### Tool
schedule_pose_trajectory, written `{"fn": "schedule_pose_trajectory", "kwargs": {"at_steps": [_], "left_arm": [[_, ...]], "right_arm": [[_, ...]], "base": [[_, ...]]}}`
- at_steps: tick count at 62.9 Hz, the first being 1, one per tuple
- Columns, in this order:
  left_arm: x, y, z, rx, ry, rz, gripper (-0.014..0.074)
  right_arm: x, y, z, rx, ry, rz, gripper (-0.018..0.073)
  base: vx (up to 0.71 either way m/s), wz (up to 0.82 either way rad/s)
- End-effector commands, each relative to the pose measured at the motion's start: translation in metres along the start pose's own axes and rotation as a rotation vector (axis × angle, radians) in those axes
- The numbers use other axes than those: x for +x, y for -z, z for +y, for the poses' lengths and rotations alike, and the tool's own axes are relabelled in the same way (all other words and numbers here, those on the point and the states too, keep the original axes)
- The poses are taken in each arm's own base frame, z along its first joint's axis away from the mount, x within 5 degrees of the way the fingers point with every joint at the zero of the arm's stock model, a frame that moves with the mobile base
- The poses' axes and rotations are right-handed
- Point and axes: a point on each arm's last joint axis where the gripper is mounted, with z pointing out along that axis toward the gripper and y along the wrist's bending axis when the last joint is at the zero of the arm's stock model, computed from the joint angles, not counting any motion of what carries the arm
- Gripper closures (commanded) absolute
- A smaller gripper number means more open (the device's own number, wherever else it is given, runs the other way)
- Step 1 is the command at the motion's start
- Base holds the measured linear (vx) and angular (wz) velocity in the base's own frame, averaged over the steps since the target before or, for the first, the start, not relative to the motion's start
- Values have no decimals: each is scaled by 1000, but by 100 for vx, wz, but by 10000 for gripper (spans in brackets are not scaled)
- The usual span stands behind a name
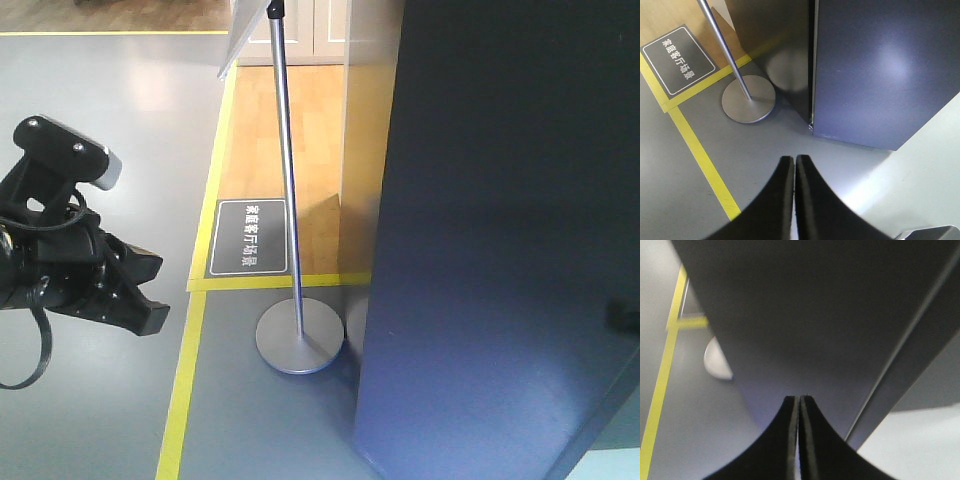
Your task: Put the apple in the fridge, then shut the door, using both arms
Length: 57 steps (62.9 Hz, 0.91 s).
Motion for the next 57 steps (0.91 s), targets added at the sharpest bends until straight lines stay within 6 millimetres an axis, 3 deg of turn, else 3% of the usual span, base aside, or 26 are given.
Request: {"fn": "schedule_pose_trajectory", "kwargs": {"at_steps": [1,24,42,57], "left_arm": [[-12,13,1,-11,11,-103,603],[-12,13,1,-11,11,-103,603],[-12,13,1,-11,11,-103,603],[-12,13,1,-11,11,-103,603]], "right_arm": [[-24,4,-9,27,-15,-178,563],[-45,-19,-33,95,-49,-364,563],[-58,-52,-44,98,-58,-416,563],[-88,-84,-51,100,-56,-397,563]], "base": [[0,0],[0,0],[0,0],[0,0]]}}
